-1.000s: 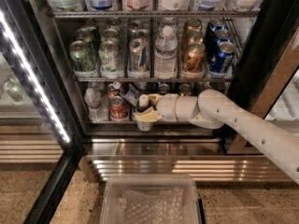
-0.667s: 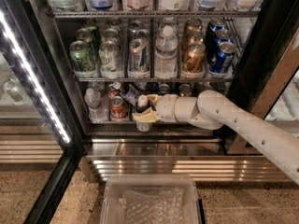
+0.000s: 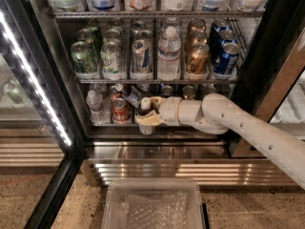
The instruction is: Pick blue plastic bottle from bottom shelf of fridge
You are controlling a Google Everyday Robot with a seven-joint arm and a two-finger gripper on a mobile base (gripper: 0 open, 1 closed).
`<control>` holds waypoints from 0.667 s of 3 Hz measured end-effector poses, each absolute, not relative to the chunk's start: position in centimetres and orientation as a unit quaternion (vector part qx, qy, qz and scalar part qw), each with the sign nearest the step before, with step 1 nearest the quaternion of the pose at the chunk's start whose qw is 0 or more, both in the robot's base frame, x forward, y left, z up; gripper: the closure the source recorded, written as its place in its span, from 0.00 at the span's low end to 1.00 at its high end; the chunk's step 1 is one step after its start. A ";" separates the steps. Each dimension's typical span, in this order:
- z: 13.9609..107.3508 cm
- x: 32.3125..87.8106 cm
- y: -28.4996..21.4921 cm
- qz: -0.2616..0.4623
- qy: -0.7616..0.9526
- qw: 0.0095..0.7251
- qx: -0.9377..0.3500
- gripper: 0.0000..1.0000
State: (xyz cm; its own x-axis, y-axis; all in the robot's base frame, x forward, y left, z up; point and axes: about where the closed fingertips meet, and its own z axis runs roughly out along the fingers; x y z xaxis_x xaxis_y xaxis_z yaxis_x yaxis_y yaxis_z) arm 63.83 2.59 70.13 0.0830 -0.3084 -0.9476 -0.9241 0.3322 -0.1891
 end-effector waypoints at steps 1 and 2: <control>70.3 63.7 2.6 0.286 0.613 0.540 -0.500 1.00; 69.9 63.7 2.6 0.286 0.613 0.540 -0.500 1.00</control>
Offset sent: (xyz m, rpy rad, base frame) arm -0.0268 -0.0174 0.0997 0.0271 -0.0920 -0.0424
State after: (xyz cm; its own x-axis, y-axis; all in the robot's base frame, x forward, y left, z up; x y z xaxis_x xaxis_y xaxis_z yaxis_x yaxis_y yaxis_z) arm 63.72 2.56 69.86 0.0838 -0.3044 -0.9488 -0.9230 0.3352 -0.1891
